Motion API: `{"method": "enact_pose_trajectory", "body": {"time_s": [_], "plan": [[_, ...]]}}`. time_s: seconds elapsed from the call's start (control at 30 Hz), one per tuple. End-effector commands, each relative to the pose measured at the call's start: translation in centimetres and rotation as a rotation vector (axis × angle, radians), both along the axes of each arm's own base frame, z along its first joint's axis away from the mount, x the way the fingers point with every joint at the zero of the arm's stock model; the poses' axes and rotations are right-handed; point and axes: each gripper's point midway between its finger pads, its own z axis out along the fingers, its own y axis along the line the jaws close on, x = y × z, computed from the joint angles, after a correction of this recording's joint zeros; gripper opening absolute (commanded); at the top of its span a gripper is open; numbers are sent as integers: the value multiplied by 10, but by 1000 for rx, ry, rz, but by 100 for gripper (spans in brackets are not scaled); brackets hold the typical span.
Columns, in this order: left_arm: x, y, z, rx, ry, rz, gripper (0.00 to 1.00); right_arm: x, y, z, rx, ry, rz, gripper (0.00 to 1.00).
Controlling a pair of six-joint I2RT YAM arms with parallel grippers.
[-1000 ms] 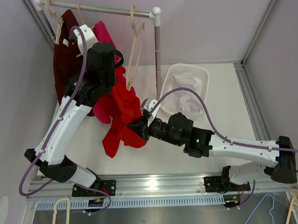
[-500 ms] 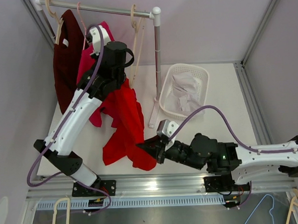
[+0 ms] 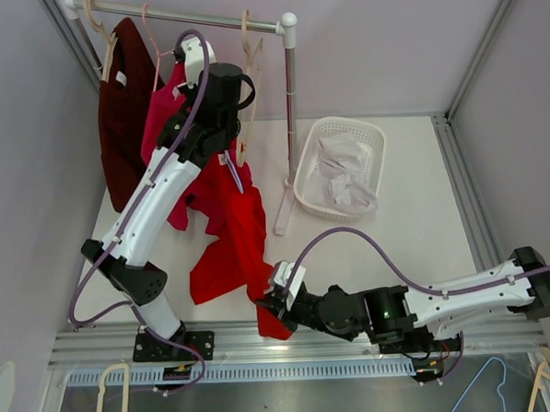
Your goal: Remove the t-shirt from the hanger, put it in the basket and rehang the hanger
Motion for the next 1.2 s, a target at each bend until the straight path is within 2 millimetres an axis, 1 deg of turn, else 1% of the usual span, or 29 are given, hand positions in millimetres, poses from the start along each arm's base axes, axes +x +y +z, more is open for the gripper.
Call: {"method": "enact_pose_trajectory", "body": {"time_s": [0.0, 0.03, 0.13, 0.17, 0.23, 0.27, 0.3, 0.33, 0.37, 0.4, 0.43, 0.47, 0.5, 0.53, 0.6, 0.63, 0.67, 0.7, 0.73, 0.77, 0.8, 0.83, 0.9, 0.93, 1.0, 1.03, 1.07, 1.13, 1.17], "plan": [[1, 13, 54, -60, -146, 29, 1, -21, 17, -6, 78, 98, 67, 0], [0, 14, 55, -53, -138, 27, 1, -20, 21, -11, 69, 106, 73, 0], [-9, 11, 56, -97, -122, -13, 1, -2, 28, -23, 48, 123, 16, 0], [-21, 15, 58, -125, -114, -23, 1, 12, 27, -25, 50, 125, -18, 0], [-31, 6, 49, -155, -72, -104, 1, 29, 25, -27, 49, 129, -64, 0], [-48, 11, 54, -195, -70, -133, 1, 49, 21, -27, 46, 131, -109, 0], [-56, 8, 47, -208, -41, -166, 1, 60, 20, -25, 50, 135, -134, 0], [-64, -6, 38, -244, 2, -257, 1, 70, 19, -27, 41, 149, -154, 0], [-73, -12, 37, -274, 18, -314, 1, 82, 16, -30, 28, 153, -185, 0], [-91, -26, 35, -317, 54, -432, 1, 104, 11, -24, 41, 158, -239, 0], [-100, -32, 31, -333, 81, -483, 1, 114, 9, -25, 36, 164, -261, 0], [-108, -36, 29, -344, 104, -522, 1, 123, 8, -32, 10, 172, -280, 0], [-121, -36, 26, -344, 139, -555, 1, 143, 3, -32, 8, 178, -324, 0], [-130, -39, 25, -339, 162, -599, 1, 153, 5, -37, -10, 202, -341, 0], [-144, -31, 23, -324, 180, -605, 1, 165, 11, -45, -41, 247, -330, 0], [-160, -19, 28, -322, 165, -611, 1, 176, 10, -51, -58, 261, -351, 0], [-170, -14, 33, -315, 147, -630, 1, 182, 18, -67, -105, 289, -355, 0], [-179, -9, 33, -312, 142, -639, 1, 187, 22, -74, -127, 296, -363, 0], [-196, 3, 39, -302, 114, -654, 1, 188, 22, -89, -177, 312, -369, 0], [-204, 12, 40, -295, 103, -644, 1, 193, 31, -88, -178, 317, -367, 0], [-210, 20, 43, -288, 88, -633, 1, 193, 38, -109, -223, 336, -358, 0], [-219, 32, 46, -277, 68, -617, 1, 193, 42, -118, -247, 349, -355, 0], [-221, 44, 48, -262, 48, -583, 1, 199, 55, -135, -281, 375, -355, 0], [-221, 48, 50, -251, 38, -572, 1, 197, 57, -145, -318, 397, -353, 5], [-221, 51, 50, -244, 37, -564, 1, 204, 65, -159, -352, 434, -390, 31], [-221, 53, 50, -239, 35, -557, 1, 202, 61, -168, -395, 452, -399, 65], [-220, 54, 51, -235, 31, -553, 1, 201, 60, -175, -420, 462, -406, 80], [-219, 55, 52, -229, 26, -549, 1, 196, 57, -191, -467, 485, -403, 95], [-218, 55, 51, -225, 26, -545, 1, 196, 55, -195, -479, 490, -411, 98]]}}
